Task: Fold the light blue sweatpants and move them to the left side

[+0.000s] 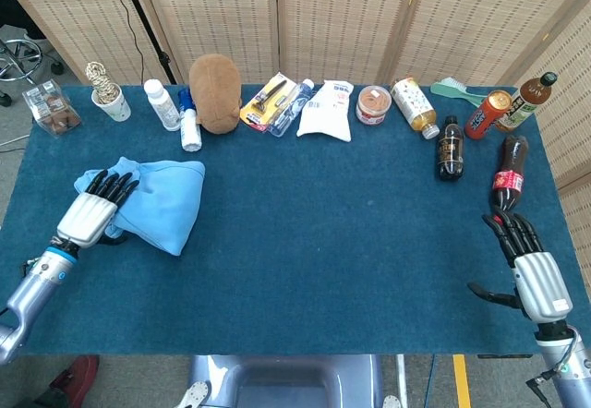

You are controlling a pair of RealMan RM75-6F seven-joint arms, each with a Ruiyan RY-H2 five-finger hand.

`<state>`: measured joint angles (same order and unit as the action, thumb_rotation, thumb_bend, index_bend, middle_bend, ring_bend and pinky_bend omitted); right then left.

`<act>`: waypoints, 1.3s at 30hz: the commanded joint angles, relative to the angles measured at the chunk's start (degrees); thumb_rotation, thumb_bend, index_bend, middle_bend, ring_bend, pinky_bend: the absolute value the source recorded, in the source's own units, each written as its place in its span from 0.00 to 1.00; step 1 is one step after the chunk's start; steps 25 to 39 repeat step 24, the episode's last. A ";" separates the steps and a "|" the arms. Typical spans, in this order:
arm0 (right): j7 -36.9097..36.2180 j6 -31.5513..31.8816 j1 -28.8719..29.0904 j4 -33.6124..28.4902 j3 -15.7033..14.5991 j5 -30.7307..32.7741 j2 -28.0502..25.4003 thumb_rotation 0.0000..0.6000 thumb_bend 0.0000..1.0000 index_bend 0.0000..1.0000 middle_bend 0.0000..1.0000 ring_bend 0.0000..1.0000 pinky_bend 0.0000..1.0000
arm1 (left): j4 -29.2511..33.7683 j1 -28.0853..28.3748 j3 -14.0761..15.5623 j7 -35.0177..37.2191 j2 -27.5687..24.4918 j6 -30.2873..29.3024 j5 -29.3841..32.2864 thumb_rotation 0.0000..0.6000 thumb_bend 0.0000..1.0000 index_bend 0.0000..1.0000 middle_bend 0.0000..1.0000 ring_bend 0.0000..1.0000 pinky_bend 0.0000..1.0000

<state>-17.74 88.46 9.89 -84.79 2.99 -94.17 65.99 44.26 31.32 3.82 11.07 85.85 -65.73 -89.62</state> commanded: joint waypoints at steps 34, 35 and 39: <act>5.86 4.16 -1.22 1.70 1.40 -0.40 1.31 1.00 0.00 0.00 0.00 0.00 0.00 | 38.35 -18.19 -3.15 -2.79 -21.98 -17.19 11.94 1.00 0.00 0.00 0.00 0.00 0.00; 5.86 4.16 -1.22 1.70 1.40 -0.40 1.31 1.00 0.00 0.00 0.00 0.00 0.00 | 38.35 -18.19 -3.15 -2.79 -21.98 -17.19 11.94 1.00 0.00 0.00 0.00 0.00 0.00; 5.86 4.16 -1.22 1.70 1.40 -0.40 1.31 1.00 0.00 0.00 0.00 0.00 0.00 | 38.35 -18.19 -3.15 -2.79 -21.98 -17.19 11.94 1.00 0.00 0.00 0.00 0.00 0.00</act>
